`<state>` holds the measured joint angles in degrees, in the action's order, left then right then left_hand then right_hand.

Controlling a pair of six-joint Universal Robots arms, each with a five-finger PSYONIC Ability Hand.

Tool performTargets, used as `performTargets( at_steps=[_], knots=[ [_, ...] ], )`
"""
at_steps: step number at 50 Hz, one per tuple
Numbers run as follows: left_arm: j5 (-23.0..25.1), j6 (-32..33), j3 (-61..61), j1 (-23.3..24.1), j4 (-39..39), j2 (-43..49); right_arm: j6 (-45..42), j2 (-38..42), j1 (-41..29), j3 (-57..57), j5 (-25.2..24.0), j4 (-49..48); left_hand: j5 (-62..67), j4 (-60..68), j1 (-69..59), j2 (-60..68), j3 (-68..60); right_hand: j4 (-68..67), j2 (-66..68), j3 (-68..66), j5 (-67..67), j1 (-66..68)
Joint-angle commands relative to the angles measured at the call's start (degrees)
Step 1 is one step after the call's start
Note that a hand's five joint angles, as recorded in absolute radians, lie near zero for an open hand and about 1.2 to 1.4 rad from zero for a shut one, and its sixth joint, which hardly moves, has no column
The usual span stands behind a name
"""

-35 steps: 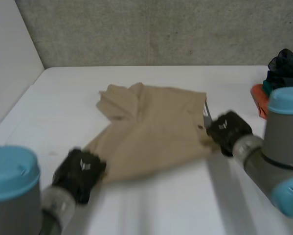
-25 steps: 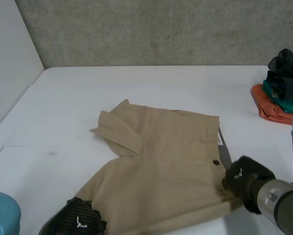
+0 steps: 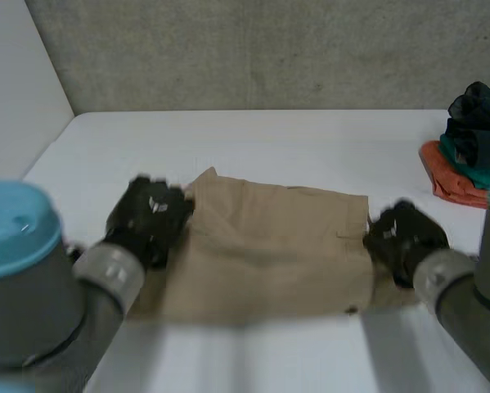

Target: Fold the laundry.

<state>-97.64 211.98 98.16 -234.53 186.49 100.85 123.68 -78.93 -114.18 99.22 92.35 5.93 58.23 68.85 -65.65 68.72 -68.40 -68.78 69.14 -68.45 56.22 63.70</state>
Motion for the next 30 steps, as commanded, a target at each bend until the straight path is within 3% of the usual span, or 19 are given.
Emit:
performTargets(
  at_steps=[1,7,12,13,14,15,16,23,30],
  knots=[
    [-0.1,2.6,-16.7,-2.8,14.1,17.5,1.8,11.9,-0.3,-11.7,1.2,-13.1,11.8,11.2,-14.4,11.3,-11.6,-11.2,10.9,-11.6,13.8,16.3],
    [-0.2,9.1,-36.1,-3.9,20.2,33.6,2.1,27.0,-0.6,-26.4,2.4,-18.9,11.8,11.2,-14.4,11.3,-11.6,-11.2,10.9,-11.6,13.8,16.3],
    [-0.2,10.4,-48.0,-4.6,22.0,43.5,2.2,36.3,-0.5,-35.1,2.5,-27.4,9.6,9.0,-12.2,9.1,-9.5,-11.2,10.9,-11.6,13.8,16.3],
    [-0.2,10.5,-49.0,-4.6,22.0,44.5,2.3,38.3,-0.5,-36.9,2.6,-31.0,-3.9,-4.5,1.3,-4.4,4.0,-4.3,3.9,-4.6,6.8,9.4],
    [-0.4,10.7,-50.9,-4.6,22.0,46.2,2.4,38.9,-0.5,-37.3,2.9,-32.6,-51.6,-52.3,49.1,-52.1,51.8,15.8,-16.1,15.4,-13.2,-10.7],
    [-0.6,10.9,-51.4,-4.5,21.8,46.7,2.5,39.4,-0.6,-37.5,3.1,-34.0,-58.2,-58.8,55.6,-58.7,58.4,36.0,-36.3,35.6,-33.4,-30.9],
    [-0.6,10.9,-51.4,-4.5,21.8,46.9,2.4,39.7,-0.7,-37.3,3.6,-36.1,-53.9,-54.5,51.3,-54.4,54.1,58.8,-59.1,58.4,-56.2,-53.7],
    [-0.9,10.3,-44.7,-2.6,21.9,40.7,7.6,35.8,-0.1,-32.8,3.7,-33.2,-58.2,-58.8,55.6,-58.7,58.4,58.8,-59.1,58.4,-56.2,-53.7],
    [-0.9,9.2,-31.9,-2.6,21.5,32.8,20.9,23.3,3.1,-25.4,1.8,-15.7,-58.2,-58.8,55.6,-58.7,58.4,58.8,-59.1,58.4,-56.2,-53.7]
  ],
)
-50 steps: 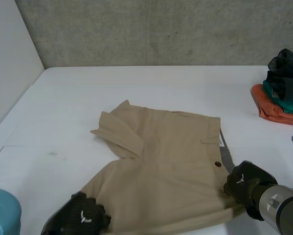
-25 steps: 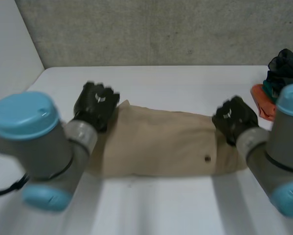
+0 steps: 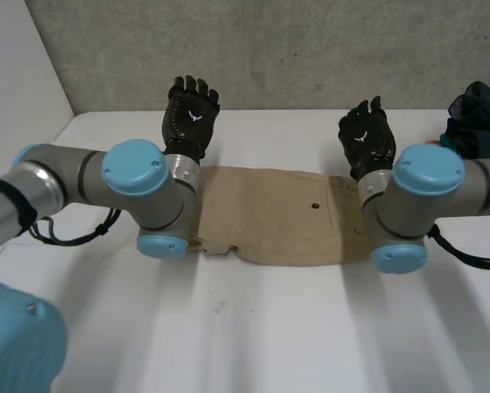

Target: Fold the laundry.

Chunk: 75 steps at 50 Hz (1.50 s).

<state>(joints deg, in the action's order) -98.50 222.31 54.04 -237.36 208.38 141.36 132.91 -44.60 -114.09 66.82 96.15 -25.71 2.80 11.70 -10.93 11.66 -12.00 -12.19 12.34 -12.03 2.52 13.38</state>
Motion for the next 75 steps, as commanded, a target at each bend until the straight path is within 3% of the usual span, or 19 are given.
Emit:
performTargets(
  at_steps=[1,7,16,19,20,22,25,30,38,42,46,50,54,60,65,67,69,70,75],
  knots=[
    [0.1,-1.5,14.1,0.2,-0.4,-9.0,15.1,-12.6,4.0,8.3,-3.7,21.0,-2.8,-1.7,0.9,-1.7,2.0,2.2,-2.3,2.0,-2.5,-3.4],
    [0.4,-3.7,24.3,0.2,-0.1,-15.2,22.7,-13.6,6.4,11.7,-8.8,31.2,-2.8,-1.7,0.9,-1.7,2.0,2.2,-2.3,2.0,-2.5,-3.4],
    [0.5,-7.6,29.4,0.4,0.1,-16.9,23.7,-10.4,7.7,15.3,-10.3,25.0,-2.8,-1.7,0.9,-1.7,2.0,-5.1,4.9,-5.3,4.8,3.9],
    [0.2,-7.8,29.5,0.4,0.0,-16.8,23.5,-9.5,7.8,15.3,-10.3,23.4,-2.8,-1.7,0.9,-1.7,2.0,-24.9,24.7,-25.0,24.6,23.7],
    [0.2,-7.8,29.6,0.4,0.0,-16.8,23.7,-9.4,7.9,15.3,-10.4,23.2,-2.8,-1.7,0.9,-1.7,2.0,-42.8,42.6,-42.9,42.5,41.6],
    [0.2,-7.8,29.9,0.4,0.1,-16.9,23.4,-9.4,8.4,15.2,-10.3,23.3,-2.8,-1.7,0.9,-1.7,2.0,-64.7,64.6,-64.9,64.4,63.5],
    [0.2,-7.8,30.3,0.3,0.1,-17.3,22.5,-10.1,10.2,15.3,-8.7,23.8,-2.8,-1.7,0.9,-1.7,2.0,-67.8,67.7,-68.0,67.5,66.6],
    [0.1,-7.8,31.2,0.0,-0.2,-19.2,16.8,-12.6,12.7,18.2,-6.6,23.7,-2.8,-1.7,0.9,-1.7,2.0,-67.8,67.7,-68.0,67.5,66.6],
    [0.2,-8.0,35.3,-1.5,-0.3,-24.2,-5.4,-18.1,20.0,21.5,-2.5,21.6,-2.8,-1.7,0.9,-1.7,2.0,-67.8,67.7,-68.0,67.5,66.6],
    [0.2,-10.0,36.7,-2.1,-0.4,-25.9,-9.0,-18.7,16.2,21.1,-3.3,15.7,-2.8,-1.7,0.9,-1.7,2.0,-67.8,67.7,-68.0,67.5,66.6],
    [0.2,-13.3,37.3,-1.9,-0.8,-26.7,-9.8,-19.0,7.5,19.8,-6.4,8.8,-2.8,-1.7,0.9,-1.7,2.0,-67.8,67.7,-68.0,67.5,66.6],
    [0.3,-15.7,38.3,-1.8,-0.9,-28.2,-9.9,-18.9,-0.2,20.5,-13.0,1.9,-2.8,-1.7,0.9,-1.7,2.0,-67.8,67.7,-68.0,67.5,66.6],
    [0.3,-16.1,38.9,-1.7,-0.9,-28.8,-10.6,-15.4,-9.2,20.2,-23.8,-1.5,-2.8,-1.7,0.9,-1.7,2.0,-67.8,67.7,-68.0,67.5,66.6],
    [0.2,-16.1,38.4,-1.6,-0.8,-28.9,-12.6,-7.3,-13.7,16.4,-29.5,-1.4,-2.8,-1.7,0.9,-1.7,2.0,-67.8,67.7,-68.0,67.5,66.6],
    [0.2,-16.2,36.9,-1.5,-0.6,-28.8,-6.4,-7.9,-14.0,16.4,-29.4,-1.8,-2.8,-1.7,0.9,-1.7,2.0,-24.5,24.4,-24.7,24.2,23.4],
    [0.2,-16.2,35.4,-1.4,-0.6,-28.8,1.0,-9.7,-13.1,16.7,-28.1,-1.4,-2.8,-1.7,0.9,-1.7,2.0,-6.7,6.5,-6.9,6.4,5.5],
    [0.2,-16.2,33.9,-1.1,-0.7,-28.6,7.8,-12.4,-12.0,17.5,-26.2,-1.4,-2.8,-1.7,0.9,-1.7,2.0,0.9,-1.0,0.7,-1.2,-2.1],
    [0.2,-16.2,33.2,-0.8,-0.7,-28.5,15.8,-15.8,-11.1,18.6,-24.1,-1.0,-2.8,-1.7,0.9,-1.7,2.0,2.2,-2.3,2.0,-2.5,-3.4],
    [0.5,-17.2,26.0,2.5,-0.9,-25.9,37.4,-23.1,-5.1,20.8,-21.2,3.5,-2.8,-1.7,0.9,-1.7,2.0,2.2,-2.3,2.0,-2.5,-3.4]
  ],
)
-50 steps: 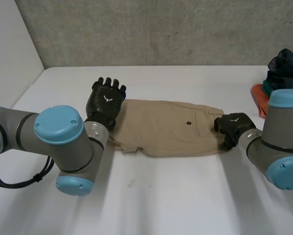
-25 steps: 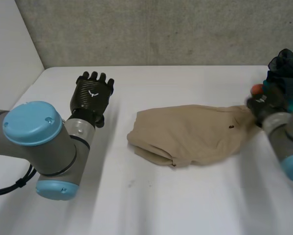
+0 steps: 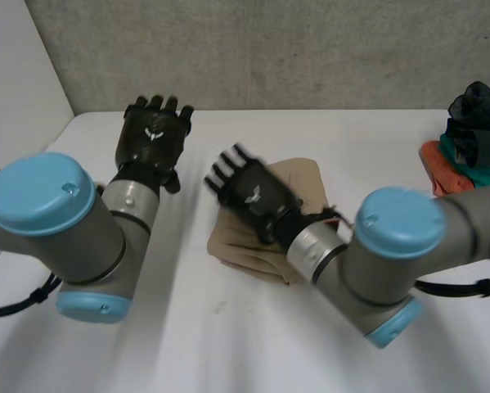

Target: Fold the laundry.

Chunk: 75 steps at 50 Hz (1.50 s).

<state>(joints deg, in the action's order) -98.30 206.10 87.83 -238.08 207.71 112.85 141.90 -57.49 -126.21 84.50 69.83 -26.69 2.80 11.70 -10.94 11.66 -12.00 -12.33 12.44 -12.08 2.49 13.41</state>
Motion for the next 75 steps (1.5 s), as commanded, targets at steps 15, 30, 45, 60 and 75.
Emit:
performTargets(
  at_steps=[15,30,45,60,75],
  knots=[
    [12.6,-11.7,-36.0,9.0,-19.5,24.8,36.5,-4.9,21.2,-7.9,4.0,26.3,-2.8,-1.7,0.9,-1.6,2.0,2.3,-2.4,2.1,-2.5,-3.4],
    [2.7,-9.0,-47.1,9.1,-36.4,34.4,23.2,5.7,20.4,-13.6,-2.4,32.8,-0.6,0.5,-1.3,0.6,-0.2,2.3,-2.4,2.1,-2.5,-3.4],
    [-8.4,4.9,-44.8,10.8,-42.0,34.3,21.8,17.8,16.5,-25.4,-0.5,34.3,-1.4,-0.3,-0.5,-0.3,0.6,2.3,-2.4,2.1,-2.5,-3.4],
    [-7.4,3.7,-44.8,11.0,-42.0,27.6,23.4,6.0,15.4,-26.9,5.6,39.0,-2.2,-1.1,0.4,-1.1,1.5,2.3,-2.4,2.1,-2.5,-3.4],
    [-1.1,-3.2,-42.1,8.7,-42.1,26.0,37.3,10.1,12.1,-27.5,4.4,42.7,-1.9,-0.8,0.0,-0.8,1.1,2.3,-2.4,2.1,-2.5,-3.4]
  ],
)
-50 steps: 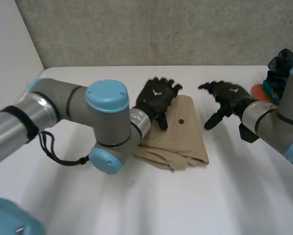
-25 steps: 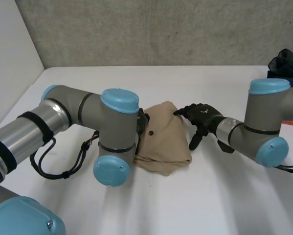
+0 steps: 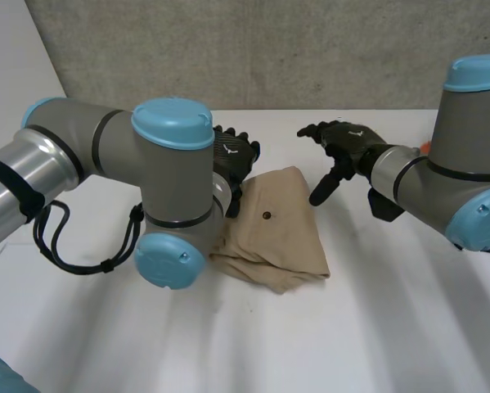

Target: Fold the laundry.

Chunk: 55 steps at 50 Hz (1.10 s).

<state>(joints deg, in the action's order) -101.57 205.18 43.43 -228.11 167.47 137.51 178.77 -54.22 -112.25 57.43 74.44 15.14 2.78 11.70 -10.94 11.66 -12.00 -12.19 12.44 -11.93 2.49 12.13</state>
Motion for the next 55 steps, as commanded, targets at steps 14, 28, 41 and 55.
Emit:
performTargets(
  at_steps=[14,28,41,55],
  knots=[
    [2.4,-1.9,3.8,-2.7,-3.3,6.2,-12.6,14.4,-2.1,-0.6,7.0,0.1,-0.5,0.5,-1.3,0.6,-0.2,2.2,-2.4,1.9,-2.5,-2.1],
    [9.2,-5.0,6.8,-2.5,-3.2,-5.2,-14.3,-1.4,-3.6,7.9,8.9,-8.1,-1.7,-0.6,-0.1,-0.6,0.9,2.2,-2.4,1.9,-2.5,-2.1],
    [24.0,-16.4,16.0,-6.9,-2.8,-17.3,-22.0,-14.9,-11.3,41.3,10.1,-30.7,-1.2,-0.1,-0.6,-0.1,0.4,2.2,-2.4,1.9,-2.5,-2.1],
    [30.7,-17.4,18.9,-8.5,-2.7,-19.1,-27.8,-5.7,-16.2,51.0,11.4,-57.6,-1.1,0.0,-0.8,0.1,0.3,2.2,-2.4,1.9,-2.5,-2.1]
  ],
)
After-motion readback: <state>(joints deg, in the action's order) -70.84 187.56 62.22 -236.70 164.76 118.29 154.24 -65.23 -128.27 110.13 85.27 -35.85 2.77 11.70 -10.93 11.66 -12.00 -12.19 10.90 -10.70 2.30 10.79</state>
